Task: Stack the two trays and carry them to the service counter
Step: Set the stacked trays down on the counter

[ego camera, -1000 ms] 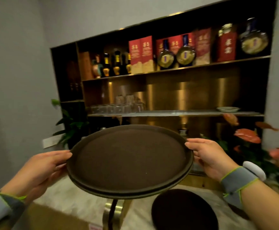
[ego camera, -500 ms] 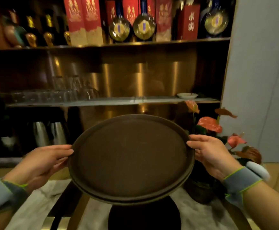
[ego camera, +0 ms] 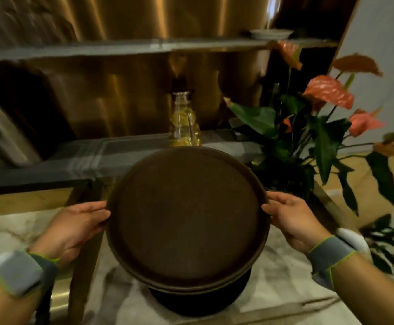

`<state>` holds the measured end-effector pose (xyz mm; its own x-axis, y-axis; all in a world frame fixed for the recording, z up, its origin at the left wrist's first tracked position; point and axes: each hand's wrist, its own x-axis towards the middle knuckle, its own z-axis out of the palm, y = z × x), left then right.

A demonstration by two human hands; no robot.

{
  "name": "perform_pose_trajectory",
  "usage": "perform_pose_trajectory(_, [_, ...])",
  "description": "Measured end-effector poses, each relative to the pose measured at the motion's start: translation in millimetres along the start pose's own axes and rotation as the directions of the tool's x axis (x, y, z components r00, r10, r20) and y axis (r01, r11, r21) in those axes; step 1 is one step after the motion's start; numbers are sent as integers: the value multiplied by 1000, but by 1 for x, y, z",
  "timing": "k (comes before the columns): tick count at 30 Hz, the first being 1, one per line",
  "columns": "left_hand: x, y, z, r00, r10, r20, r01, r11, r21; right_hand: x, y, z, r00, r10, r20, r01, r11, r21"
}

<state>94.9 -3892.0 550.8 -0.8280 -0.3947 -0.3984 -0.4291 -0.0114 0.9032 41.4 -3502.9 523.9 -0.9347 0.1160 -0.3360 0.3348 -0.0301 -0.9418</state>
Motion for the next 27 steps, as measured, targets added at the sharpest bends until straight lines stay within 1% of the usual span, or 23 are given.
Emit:
perform_pose_trajectory(2, [10, -16, 8, 1000, 8, -24, -8, 1000, 24, 3, 14, 1, 1000, 15, -16, -15, 1000, -5])
perform_pose_trajectory(5, [26, -40, 23, 1000, 6, -1, -6, 998, 58, 21, 47, 5, 997, 56, -58, -57, 998, -28])
perform_pose_trajectory(7, [35, -55, 33, 1000, 21, -7, -20, 994, 110, 32, 68, 5, 995, 75, -67, -77, 996, -38])
perform_pose_trajectory(10, [50, -87, 43, 1000, -20, -7, 21, 988, 150, 48, 96, 1, 995, 99, -35, -101, 991, -83])
perform_pose_trajectory(13, [58, -113, 58, 998, -35, -48, 42, 984, 176, 66, 120, -4, 990, 144, -4, -143, 982, -124])
perform_pose_trajectory(17, [68, -143, 66, 993, -80, -90, 97, 974, 205, 76, 146, -7, 984, 180, -4, -177, 964, -201])
perform_pose_trajectory(18, [69, -145, 65, 992, -80, -102, 103, 966, 237, 76, 147, -5, 985, 174, -13, -173, 962, -210])
perform_pose_trajectory(20, [78, -164, 73, 984, -107, -145, 143, 952, 270, 87, 160, -6, 978, 208, -11, -204, 948, -245])
perform_pose_trajectory(25, [78, -180, 79, 979, -39, -201, 104, 940, 324, 86, 174, -5, 974, 227, 9, -218, 944, -249])
perform_pose_trajectory(27, [80, -183, 78, 977, -26, -212, 99, 935, 340, 86, 178, -2, 976, 219, -4, -212, 941, -263])
